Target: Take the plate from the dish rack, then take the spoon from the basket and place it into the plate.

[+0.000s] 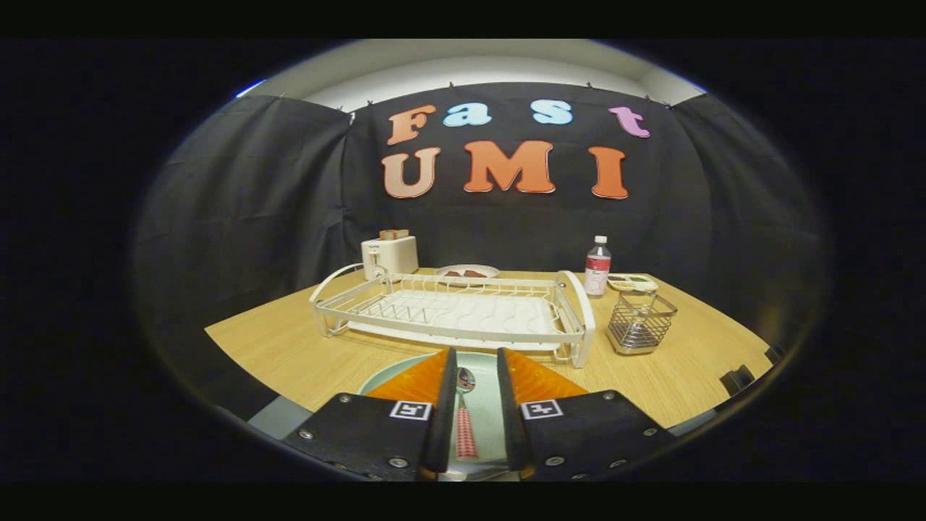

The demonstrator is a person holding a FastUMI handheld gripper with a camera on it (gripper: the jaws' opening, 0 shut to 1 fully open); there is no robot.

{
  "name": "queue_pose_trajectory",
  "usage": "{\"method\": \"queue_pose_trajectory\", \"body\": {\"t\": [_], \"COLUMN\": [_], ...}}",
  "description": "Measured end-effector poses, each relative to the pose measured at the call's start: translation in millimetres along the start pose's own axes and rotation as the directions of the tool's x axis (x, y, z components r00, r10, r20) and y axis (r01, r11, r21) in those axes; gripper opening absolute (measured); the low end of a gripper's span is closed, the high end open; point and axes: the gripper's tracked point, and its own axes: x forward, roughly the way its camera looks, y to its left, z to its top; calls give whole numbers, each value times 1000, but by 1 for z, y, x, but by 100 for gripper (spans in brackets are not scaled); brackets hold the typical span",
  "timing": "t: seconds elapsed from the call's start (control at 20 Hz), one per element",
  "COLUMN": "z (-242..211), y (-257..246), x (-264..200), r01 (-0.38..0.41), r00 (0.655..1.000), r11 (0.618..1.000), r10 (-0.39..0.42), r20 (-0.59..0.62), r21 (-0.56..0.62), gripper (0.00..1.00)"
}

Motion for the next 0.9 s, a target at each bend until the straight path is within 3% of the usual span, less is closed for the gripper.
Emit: {"method": "queue_pose_trajectory", "body": {"t": [0.15,0.45,0.55,0.9], "z": [5,10,13,32], "y": [-14,-51,-66,-132], "x": [3,3,2,-7], "r01": [19,68,85,173], "r00": [1000,998,996,983], "r11": [1000,997,996,984], "r10": [-19,-69,-86,-175], "r20": [9,16,19,61], "r21": [20,37,39,48], "gripper": [66,93,97,97]}}
